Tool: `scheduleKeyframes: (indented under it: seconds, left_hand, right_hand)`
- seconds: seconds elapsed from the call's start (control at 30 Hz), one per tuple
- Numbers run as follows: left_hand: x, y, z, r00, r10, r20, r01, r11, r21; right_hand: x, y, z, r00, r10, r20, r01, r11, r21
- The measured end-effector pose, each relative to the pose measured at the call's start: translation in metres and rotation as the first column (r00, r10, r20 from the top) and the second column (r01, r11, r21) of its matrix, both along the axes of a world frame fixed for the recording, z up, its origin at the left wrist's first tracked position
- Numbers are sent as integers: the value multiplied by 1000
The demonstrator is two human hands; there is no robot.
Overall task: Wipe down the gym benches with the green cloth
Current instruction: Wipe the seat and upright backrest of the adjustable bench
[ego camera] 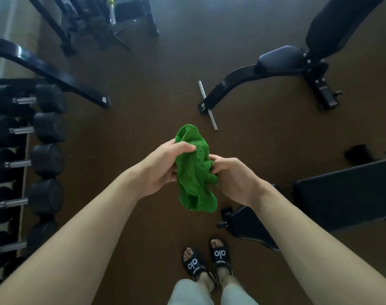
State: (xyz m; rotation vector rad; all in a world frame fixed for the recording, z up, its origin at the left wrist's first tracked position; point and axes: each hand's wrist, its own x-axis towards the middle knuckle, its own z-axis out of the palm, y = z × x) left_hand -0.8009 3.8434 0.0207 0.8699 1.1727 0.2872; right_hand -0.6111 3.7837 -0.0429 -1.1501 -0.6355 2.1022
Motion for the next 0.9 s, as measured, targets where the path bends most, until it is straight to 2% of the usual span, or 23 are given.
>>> scheduleKeyframes:
  seconds: [0.13, 0.27, 0.37, 0.47, 0.53, 0.6, 0.67, 0.73, 0.87, 0.9]
  left_hand:
    - [29, 29, 8, 997, -50, -50, 49, 999, -23]
    - [52, 58, 3, 991, -32, -132, 31, 999, -13]
    - [62, 91, -1, 994, -11, -113, 12, 1000, 14]
    - [73, 138, -3, 993, -9, -116, 23, 992, 121]
    - [80, 175, -4, 989, -76, -124, 96, 982, 162]
    - [88, 213, -7, 954, -230, -192, 264, 949, 173]
    - [101, 250, -6, 828, -428, -362, 517, 832, 199]
    - [116, 281, -2, 646, -558, -520, 728, 656, 200]
    - [150, 336, 8, 360, -699, -618, 923, 362, 129]
    - [158, 346, 7, 266, -713, -648, 959, 262, 105]
  right_hand:
    - [38, 10, 12, 983, -65, -171, 62, 998, -19]
    - [59, 36, 34, 978, -133, -162, 129, 991, -37]
    - [62, 68, 40, 944, -306, -126, 292, 949, -120]
    - [64, 105, 38, 876, -460, -147, 427, 880, -208]
    - [66, 132, 34, 831, -544, -113, 513, 829, -223]
    - [68, 161, 32, 786, -615, -68, 595, 781, -192]
    - [70, 190, 33, 728, -685, -28, 673, 721, -166]
    - [75, 215, 33, 691, -721, 52, 719, 679, -147]
    - [95, 254, 40, 763, -602, 237, 629, 776, -52]
    - [101, 260, 41, 773, -575, 269, 608, 792, -55]
